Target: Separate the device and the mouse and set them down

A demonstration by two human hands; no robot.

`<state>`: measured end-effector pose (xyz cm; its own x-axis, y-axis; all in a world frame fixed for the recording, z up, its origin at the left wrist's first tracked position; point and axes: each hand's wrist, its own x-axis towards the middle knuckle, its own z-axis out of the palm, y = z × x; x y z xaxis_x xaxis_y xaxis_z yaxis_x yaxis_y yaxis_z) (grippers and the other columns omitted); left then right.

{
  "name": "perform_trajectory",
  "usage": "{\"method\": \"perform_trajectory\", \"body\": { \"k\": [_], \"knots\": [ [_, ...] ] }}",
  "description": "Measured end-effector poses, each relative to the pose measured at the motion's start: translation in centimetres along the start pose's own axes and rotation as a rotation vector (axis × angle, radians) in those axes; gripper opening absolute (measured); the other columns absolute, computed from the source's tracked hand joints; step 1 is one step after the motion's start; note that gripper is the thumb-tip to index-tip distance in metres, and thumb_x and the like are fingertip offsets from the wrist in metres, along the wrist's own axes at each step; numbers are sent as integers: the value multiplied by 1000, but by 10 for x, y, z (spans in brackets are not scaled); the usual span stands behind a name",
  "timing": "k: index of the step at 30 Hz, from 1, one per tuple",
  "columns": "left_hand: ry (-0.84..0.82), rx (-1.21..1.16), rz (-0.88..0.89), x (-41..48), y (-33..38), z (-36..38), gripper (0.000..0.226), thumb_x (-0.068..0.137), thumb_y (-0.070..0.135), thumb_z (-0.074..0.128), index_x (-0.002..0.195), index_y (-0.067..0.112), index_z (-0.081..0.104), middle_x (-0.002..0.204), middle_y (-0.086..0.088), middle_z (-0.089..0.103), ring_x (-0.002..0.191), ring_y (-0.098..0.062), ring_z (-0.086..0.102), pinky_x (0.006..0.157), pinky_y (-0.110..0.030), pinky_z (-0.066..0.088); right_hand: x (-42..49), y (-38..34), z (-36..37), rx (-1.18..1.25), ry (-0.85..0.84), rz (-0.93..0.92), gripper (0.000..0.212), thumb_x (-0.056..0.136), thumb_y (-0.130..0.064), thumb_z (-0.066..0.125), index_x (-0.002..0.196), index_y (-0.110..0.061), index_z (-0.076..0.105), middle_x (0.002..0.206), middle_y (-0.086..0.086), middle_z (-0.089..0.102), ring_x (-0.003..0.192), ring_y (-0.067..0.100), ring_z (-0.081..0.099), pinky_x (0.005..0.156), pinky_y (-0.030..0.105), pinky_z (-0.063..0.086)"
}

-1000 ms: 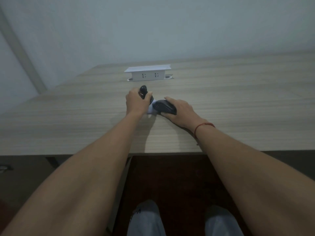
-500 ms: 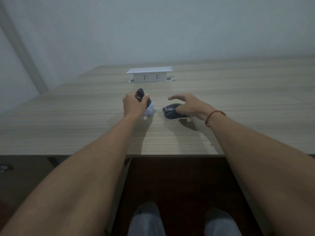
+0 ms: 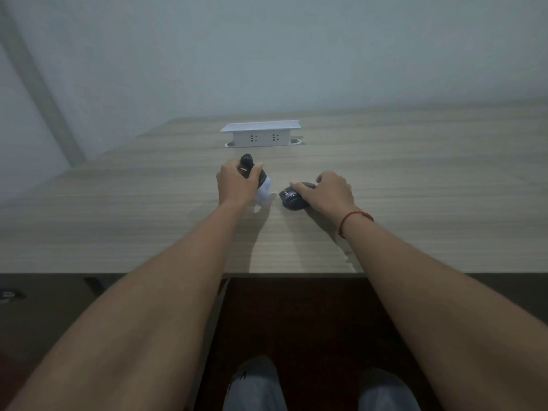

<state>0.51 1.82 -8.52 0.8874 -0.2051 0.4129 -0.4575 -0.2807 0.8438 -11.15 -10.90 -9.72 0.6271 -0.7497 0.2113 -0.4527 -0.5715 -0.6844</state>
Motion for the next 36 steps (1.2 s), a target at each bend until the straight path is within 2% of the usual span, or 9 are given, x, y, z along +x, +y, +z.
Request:
{"method": "perform_trajectory", "body": {
  "k": [6,10,16,20,22,26,30,33,36],
  "knots": [
    [23,-89,-37,-2,6,-3,28,85,33,67,91,6,71,88,-9,70,77,-21,63,74,-26,51,18,-10,-3,308,-239,42,38,83,-21,68,118,-9,62,118,9,62,110,23,58,93,31,47],
    [-7,-288,-153,-7,12,4,20,84,32,68,78,13,67,81,-8,71,76,-23,69,78,-39,60,12,-7,5,358,-192,26,42,83,-33,71,118,-8,65,111,7,64,105,21,60,83,26,45],
    [-45,48,-31,-16,5,11,30,86,33,65,91,3,69,92,-14,71,88,-28,68,82,-39,57,10,-9,8,327,-212,-15,52,84,-32,71,126,-4,60,128,11,62,118,23,58,100,29,44],
    [51,-197,-89,-15,19,15,26,82,34,67,82,8,69,84,-11,73,82,-27,70,79,-39,59,11,-10,7,318,-228,-34,42,84,-30,70,119,-8,65,111,4,64,106,21,59,92,29,45],
    [15,-89,-61,-17,15,19,28,84,32,66,88,5,69,88,-12,72,83,-25,68,78,-31,56,10,-10,8,317,-233,-50,26,86,-27,66,107,-12,70,98,4,63,97,20,58,85,28,45],
    [-47,88,-32,-13,2,19,30,85,33,66,95,4,68,97,-13,70,84,-22,64,75,-27,51,9,-2,4,318,-248,-57,49,84,-34,68,127,-11,61,129,5,62,118,19,57,102,29,44],
    [57,-188,-73,-11,20,24,28,85,30,68,94,3,71,92,-11,73,81,-21,68,78,-33,57,1,4,4,343,-291,-110,71,74,-49,76,133,-15,54,121,-6,55,112,14,53,95,30,44],
    [-72,-57,5,-16,25,31,26,87,28,66,96,4,69,90,-8,70,78,-17,63,69,-24,48,1,7,5,346,-279,-115,72,69,-48,80,130,-19,54,127,1,59,116,21,57,100,41,48],
    [-47,45,45,-7,24,31,28,87,30,65,96,4,68,92,-8,69,83,-20,64,71,-26,46,2,9,1,357,-310,-34,92,71,-44,80,144,-12,34,144,9,46,125,26,49,102,37,44]
  ]
}}
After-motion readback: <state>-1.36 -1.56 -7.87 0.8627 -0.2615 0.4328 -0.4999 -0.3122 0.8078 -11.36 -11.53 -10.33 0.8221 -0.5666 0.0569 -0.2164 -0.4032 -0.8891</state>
